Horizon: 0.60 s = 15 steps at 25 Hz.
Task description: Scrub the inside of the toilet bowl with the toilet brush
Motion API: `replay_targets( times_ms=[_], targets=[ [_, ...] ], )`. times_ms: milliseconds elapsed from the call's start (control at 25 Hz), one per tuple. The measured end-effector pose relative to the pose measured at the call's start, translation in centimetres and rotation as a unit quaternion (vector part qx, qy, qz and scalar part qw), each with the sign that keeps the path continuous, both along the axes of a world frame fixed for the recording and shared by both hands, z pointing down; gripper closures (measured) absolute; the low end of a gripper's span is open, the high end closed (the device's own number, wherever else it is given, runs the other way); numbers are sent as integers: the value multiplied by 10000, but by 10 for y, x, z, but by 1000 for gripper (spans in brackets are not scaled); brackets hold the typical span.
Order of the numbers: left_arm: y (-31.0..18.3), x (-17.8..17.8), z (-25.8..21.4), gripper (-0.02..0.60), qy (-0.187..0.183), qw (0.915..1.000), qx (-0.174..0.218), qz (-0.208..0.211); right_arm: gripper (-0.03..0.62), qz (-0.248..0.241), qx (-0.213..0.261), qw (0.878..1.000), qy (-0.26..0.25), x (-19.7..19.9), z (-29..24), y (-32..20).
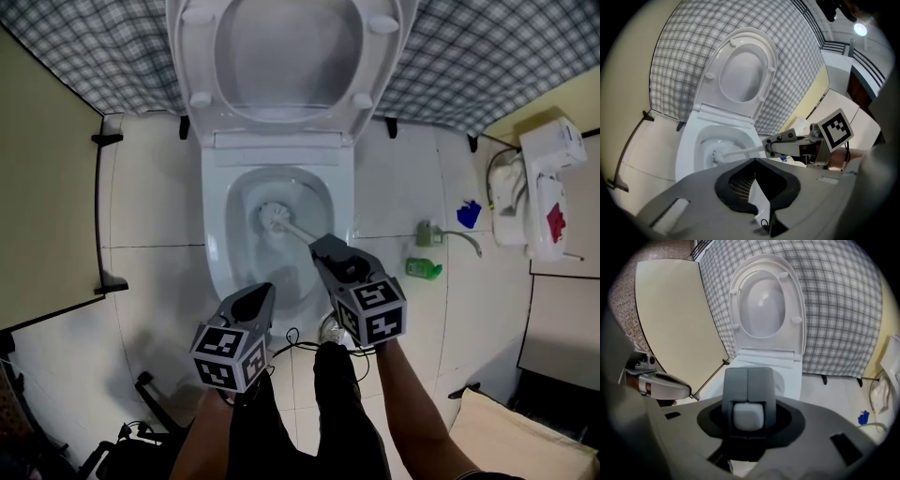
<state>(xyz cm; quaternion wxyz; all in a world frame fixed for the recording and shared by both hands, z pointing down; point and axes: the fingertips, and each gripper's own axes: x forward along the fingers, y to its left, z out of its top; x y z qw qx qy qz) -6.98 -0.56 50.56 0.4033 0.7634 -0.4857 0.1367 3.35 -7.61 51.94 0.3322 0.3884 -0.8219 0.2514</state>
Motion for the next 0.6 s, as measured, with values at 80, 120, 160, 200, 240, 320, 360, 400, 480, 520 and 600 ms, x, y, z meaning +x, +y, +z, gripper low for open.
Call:
replay_targets(
  times_ms=[80, 120, 160, 200, 240, 320, 360, 400, 480, 520, 600],
  targets=[
    [1, 1, 6, 572, 64, 10000, 12, -9, 408, 88, 21, 9999, -66, -4, 10, -6],
    [1, 1, 8, 572, 96, 9999, 23, -38, 408, 121, 36, 9999, -79, -5, 14, -9],
    [0, 0, 10, 572, 122, 9999, 34, -74, 408, 133, 54, 9999, -74, -7, 17, -11],
    [-2, -1, 12, 572, 135, 9998, 48, -106, 408, 130, 72, 9999, -66, -8, 18, -13],
    [-4, -2, 14, 572, 136, 9998, 67, -123, 408, 119, 88, 9999, -74, -10, 17, -14],
    [-9, -5, 19, 572, 127, 9998, 113, -115, 408, 100, 121, 9997, -186, -17, 13, -13],
    [-10, -7, 21, 572, 127, 9998, 130, -101, 408, 91, 135, 9995, -268, -21, 11, -11],
    [-10, -8, 23, 572, 130, 9998, 136, -87, 408, 76, 143, 9993, -335, -27, 10, -9],
    [-8, -9, 26, 572, 147, 9998, 114, -79, 408, 17, 141, 9991, -399, -38, 9, -5],
    [-6, -9, 27, 572, 157, 9998, 98, -81, 408, -29, 125, 9991, -411, -44, 10, -3],
    [-4, -10, 28, 572, 165, 9998, 72, -90, 408, -151, 66, 9991, -393, -55, 15, 1]
  ],
)
